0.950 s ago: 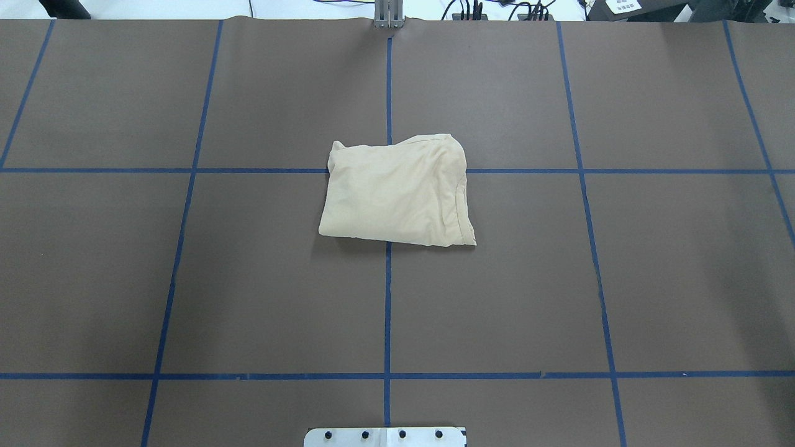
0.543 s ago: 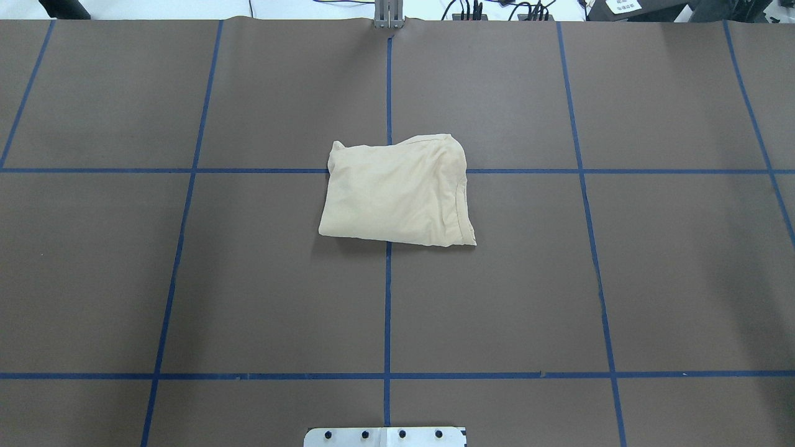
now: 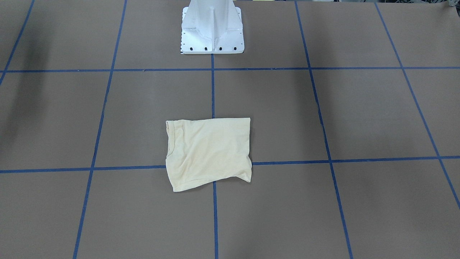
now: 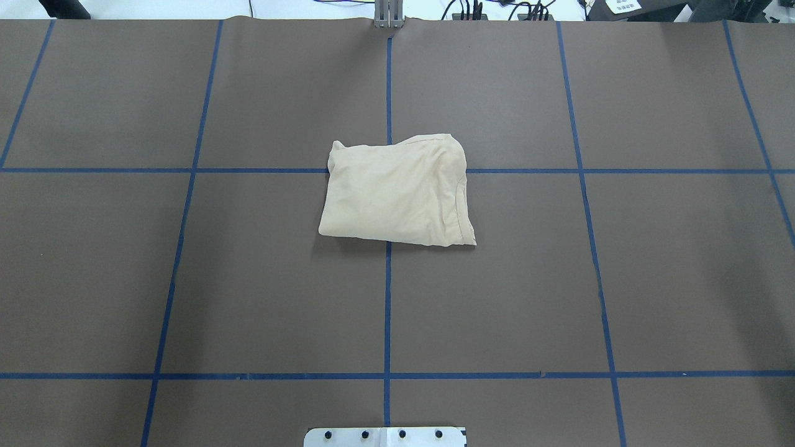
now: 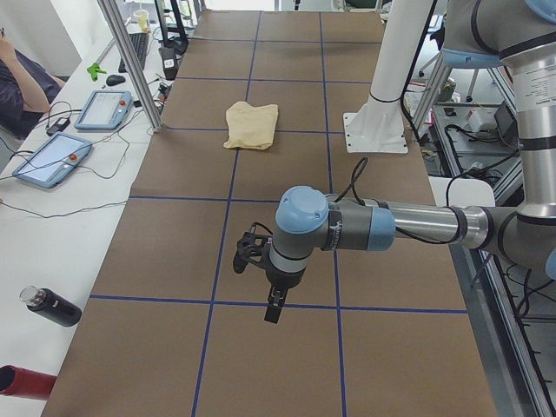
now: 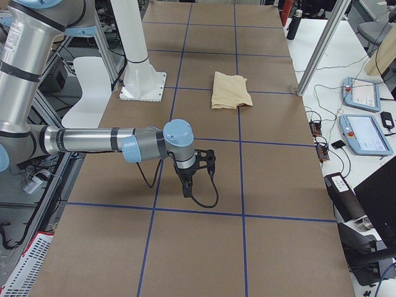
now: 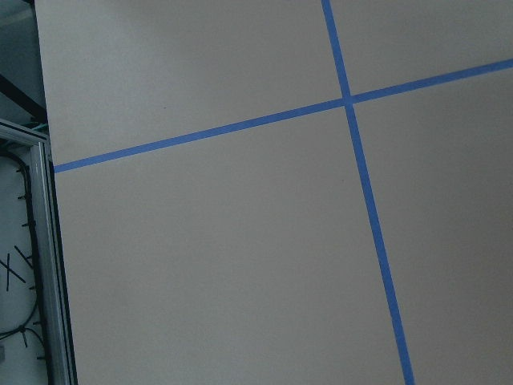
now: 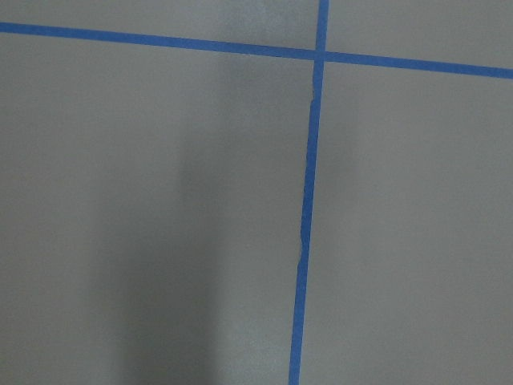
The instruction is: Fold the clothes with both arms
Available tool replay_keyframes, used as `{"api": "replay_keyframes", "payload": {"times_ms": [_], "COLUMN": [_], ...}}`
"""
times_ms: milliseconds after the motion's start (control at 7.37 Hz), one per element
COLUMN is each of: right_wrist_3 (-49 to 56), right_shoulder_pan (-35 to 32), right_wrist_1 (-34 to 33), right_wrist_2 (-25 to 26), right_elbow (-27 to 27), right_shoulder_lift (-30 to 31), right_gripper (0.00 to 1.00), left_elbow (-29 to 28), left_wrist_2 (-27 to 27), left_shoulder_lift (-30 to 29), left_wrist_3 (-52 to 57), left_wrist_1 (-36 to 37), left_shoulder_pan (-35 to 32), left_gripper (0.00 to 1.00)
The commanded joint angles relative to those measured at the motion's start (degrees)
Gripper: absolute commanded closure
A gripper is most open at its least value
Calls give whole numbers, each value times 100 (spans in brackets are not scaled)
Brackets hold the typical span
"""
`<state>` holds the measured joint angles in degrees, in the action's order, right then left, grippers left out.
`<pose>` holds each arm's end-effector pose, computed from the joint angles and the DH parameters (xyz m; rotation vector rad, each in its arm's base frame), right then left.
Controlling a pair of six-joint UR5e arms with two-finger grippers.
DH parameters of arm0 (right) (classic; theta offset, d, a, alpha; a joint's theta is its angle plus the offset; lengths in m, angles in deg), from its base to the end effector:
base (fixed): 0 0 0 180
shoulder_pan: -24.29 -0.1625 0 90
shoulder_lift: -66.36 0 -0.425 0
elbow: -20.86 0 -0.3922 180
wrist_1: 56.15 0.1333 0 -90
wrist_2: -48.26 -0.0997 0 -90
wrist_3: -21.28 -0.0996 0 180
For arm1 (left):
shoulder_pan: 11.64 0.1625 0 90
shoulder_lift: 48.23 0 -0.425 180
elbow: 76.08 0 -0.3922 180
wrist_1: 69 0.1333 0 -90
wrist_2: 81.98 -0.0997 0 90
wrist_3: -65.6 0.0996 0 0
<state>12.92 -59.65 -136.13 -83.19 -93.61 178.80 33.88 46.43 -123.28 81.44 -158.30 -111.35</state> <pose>0.0308 -0.3480 0.5936 0.1090 -0.7401 -0.0378 -0.1356 -0.3688 0.6092 0.2189 0.6379 0.1281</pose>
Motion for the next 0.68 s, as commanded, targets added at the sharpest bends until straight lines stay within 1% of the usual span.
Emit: {"api": "replay_keyframes", "payload": {"times_ms": [0,543], "right_wrist_3": [-51,-69], "right_shoulder_pan": [0,0], "right_wrist_1": [0,-9], "right_wrist_2": [-3,14], "right_elbow": [4,12], "right_shoulder_lift": [-2,7], "right_gripper": [0,0], "left_elbow": [-245,-256], "left_wrist_2": [471,482], "left_shoulder_lift": [-18,-27], "left_wrist_3": [-229,-336], "left_wrist_1": [-8,-34], "left_shoulder_pan": [56,118], "left_gripper": [0,0]}}
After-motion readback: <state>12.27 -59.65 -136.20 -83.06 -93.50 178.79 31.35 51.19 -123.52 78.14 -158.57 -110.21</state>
